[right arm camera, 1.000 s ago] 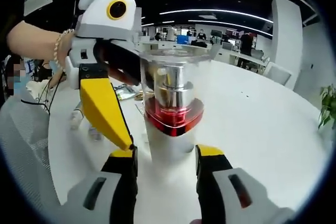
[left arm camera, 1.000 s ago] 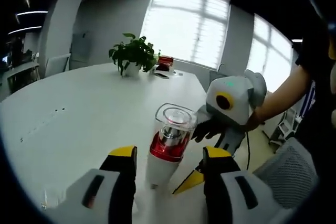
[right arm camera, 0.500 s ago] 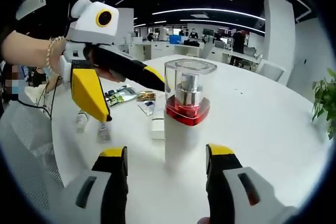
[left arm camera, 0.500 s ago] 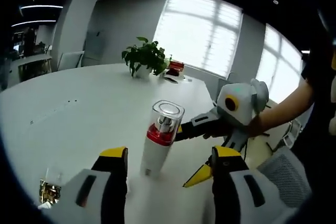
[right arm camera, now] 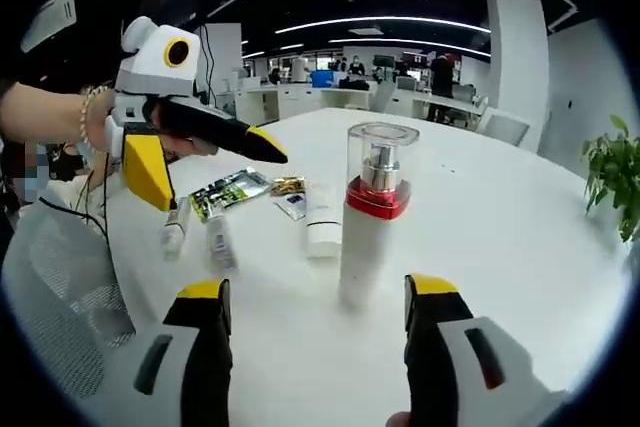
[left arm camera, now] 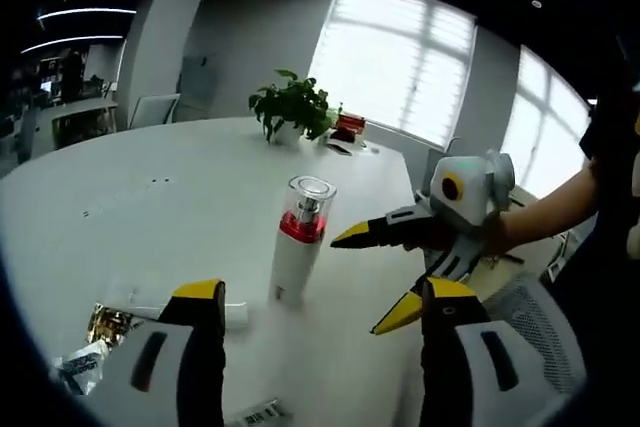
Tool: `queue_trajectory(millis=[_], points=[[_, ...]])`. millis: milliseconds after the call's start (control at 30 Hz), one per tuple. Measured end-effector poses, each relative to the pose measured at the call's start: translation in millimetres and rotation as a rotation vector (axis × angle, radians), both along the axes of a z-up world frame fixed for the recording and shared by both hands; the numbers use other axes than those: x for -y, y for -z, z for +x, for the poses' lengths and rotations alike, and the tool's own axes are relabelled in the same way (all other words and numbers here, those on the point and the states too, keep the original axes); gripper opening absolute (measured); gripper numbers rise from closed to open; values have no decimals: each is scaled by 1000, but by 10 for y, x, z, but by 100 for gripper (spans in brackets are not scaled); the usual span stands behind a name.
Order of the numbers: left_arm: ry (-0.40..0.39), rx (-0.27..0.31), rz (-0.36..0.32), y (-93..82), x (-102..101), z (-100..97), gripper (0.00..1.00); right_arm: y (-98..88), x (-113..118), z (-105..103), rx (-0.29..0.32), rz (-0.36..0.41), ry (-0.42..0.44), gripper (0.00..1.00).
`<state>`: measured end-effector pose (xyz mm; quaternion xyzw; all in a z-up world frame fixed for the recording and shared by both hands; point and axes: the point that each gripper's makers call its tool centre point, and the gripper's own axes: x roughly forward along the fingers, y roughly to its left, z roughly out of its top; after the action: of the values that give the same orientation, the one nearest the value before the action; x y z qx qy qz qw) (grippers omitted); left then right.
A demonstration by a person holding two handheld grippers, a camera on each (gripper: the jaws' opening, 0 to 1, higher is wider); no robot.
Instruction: Arrange the skincare products in the storage area until every visible bottle or jar stands upright without overlapping.
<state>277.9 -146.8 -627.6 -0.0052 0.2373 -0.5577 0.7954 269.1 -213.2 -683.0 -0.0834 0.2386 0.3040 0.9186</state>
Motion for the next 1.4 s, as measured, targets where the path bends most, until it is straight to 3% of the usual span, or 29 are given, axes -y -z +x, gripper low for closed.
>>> queue_trajectory(millis=[333,567,767,967,1400], points=[[-115,-13,-1,-22,-498,-220,81,-85,-130,-175,-8,36,31,81],[-247,-27,-44,-64,-888,-351,88,-88,-185,-338,-23,35,41,83],[-322,-45,-28,22,-1199,-480,98,-147,-221,-419,-18,48,49,82],[-401,-78,-52,35,-1414,-626,99,-192,-273,-476,-23,52,55,82],[-531,-67,-4,118,-1841,-796,99,-191,-315,-560,-36,37,53,82]])
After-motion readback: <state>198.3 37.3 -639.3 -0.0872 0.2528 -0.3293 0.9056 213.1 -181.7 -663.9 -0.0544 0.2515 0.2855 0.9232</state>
